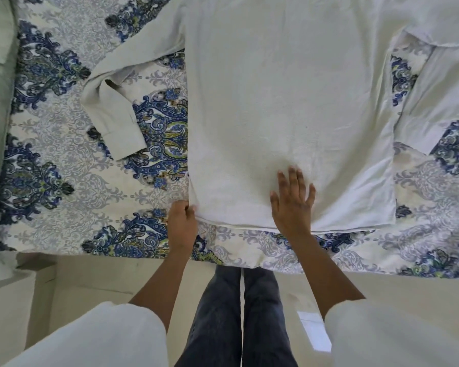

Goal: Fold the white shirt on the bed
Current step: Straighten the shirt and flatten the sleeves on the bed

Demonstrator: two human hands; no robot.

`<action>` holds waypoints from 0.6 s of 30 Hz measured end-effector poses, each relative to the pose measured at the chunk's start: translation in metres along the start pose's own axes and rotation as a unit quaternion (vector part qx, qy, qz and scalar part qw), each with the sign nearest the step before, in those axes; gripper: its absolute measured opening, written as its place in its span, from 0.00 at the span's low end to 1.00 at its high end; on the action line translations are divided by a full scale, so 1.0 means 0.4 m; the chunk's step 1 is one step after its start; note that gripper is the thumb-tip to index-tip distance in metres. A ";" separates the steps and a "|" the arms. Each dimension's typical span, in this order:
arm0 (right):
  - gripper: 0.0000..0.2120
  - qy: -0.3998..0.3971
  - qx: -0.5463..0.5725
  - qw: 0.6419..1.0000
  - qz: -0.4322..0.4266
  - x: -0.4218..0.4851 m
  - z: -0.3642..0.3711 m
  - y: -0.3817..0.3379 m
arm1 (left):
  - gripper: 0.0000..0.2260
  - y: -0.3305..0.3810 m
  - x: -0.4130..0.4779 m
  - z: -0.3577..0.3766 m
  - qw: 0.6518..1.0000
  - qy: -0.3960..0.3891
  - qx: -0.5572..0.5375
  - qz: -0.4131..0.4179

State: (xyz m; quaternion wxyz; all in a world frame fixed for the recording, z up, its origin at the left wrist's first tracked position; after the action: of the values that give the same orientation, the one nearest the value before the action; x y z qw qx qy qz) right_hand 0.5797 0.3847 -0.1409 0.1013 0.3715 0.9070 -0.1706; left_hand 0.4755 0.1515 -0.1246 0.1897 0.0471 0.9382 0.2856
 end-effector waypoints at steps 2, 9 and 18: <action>0.26 -0.019 0.007 1.000 0.006 -0.006 -0.003 0.008 | 0.08 -0.047 -0.004 -0.004 0.998 -0.007 -0.031 -0.057; 0.24 0.028 0.025 0.999 0.021 0.013 -0.053 0.067 | 0.19 0.116 0.033 -0.034 0.978 0.096 0.179 -0.042; 0.26 0.058 0.021 0.993 0.104 0.037 -0.028 0.231 | 0.29 0.243 0.119 0.229 0.845 -0.127 0.331 0.400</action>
State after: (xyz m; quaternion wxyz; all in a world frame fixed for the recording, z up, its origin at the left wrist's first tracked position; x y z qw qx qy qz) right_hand 0.6339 0.4600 -0.1567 0.0585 0.4753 0.8639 -0.1561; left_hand 0.4647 0.2892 -0.1565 0.1496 0.5146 0.8443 0.0011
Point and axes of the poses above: each hand's wrist, its own x-axis towards the middle knuckle, its own z-axis out of the palm, y = z × x, the point moved 4 cm from there along x, towards the middle knuckle, and after that the axes turned 8 degrees about z, right-handed, at the moved point
